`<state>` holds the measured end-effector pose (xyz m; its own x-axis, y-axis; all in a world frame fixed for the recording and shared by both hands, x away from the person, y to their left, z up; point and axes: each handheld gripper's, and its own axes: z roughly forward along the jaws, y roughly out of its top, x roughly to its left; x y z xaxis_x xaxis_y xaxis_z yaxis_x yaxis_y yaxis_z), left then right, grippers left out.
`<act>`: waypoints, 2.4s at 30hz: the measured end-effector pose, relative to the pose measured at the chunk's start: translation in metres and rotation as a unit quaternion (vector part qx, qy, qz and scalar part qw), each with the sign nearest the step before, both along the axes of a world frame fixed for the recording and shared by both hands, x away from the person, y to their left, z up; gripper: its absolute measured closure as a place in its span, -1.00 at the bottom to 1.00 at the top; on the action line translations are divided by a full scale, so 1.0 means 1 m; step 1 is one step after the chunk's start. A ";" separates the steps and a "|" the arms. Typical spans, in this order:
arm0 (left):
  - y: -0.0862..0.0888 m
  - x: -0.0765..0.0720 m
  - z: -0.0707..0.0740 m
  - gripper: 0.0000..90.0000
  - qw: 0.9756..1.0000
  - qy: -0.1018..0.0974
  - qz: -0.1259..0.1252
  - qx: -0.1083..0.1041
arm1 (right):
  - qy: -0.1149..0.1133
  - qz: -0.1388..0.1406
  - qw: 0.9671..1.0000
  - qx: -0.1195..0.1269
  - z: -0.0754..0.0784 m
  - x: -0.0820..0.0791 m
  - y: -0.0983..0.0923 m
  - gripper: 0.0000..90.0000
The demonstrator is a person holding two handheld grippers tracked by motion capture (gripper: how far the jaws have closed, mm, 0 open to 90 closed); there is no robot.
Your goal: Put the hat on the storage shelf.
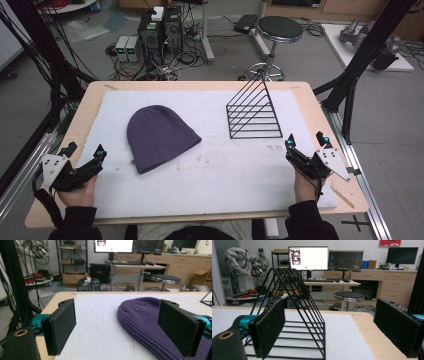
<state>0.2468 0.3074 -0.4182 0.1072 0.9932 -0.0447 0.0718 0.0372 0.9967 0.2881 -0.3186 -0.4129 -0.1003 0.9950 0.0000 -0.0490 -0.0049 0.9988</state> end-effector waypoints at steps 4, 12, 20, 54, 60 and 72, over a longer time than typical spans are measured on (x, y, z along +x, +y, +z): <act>0.001 0.001 0.005 -0.65 1.000 0.005 -0.012 -0.003 | -0.001 0.009 1.000 -0.012 0.005 0.004 0.000 -0.78; 0.000 0.011 0.028 -0.64 0.998 0.036 -0.042 0.005 | 0.006 0.026 0.998 -0.054 0.009 0.009 0.009 -0.78; -0.001 0.052 0.051 -0.64 0.985 0.147 -0.091 0.001 | 0.020 0.043 0.997 -0.064 0.008 0.012 0.020 -0.78; -0.016 0.167 0.059 -0.58 0.935 0.330 -0.121 -0.044 | 0.032 0.069 0.994 -0.080 0.004 0.015 0.027 -0.78; -0.014 0.183 0.044 -0.56 0.924 0.359 -0.121 -0.051 | 0.039 0.076 0.993 -0.084 0.001 0.016 0.028 -0.78; -0.011 0.198 0.023 -0.54 0.914 0.382 -0.125 -0.064 | 0.044 0.080 0.992 -0.087 -0.001 0.017 0.029 -0.78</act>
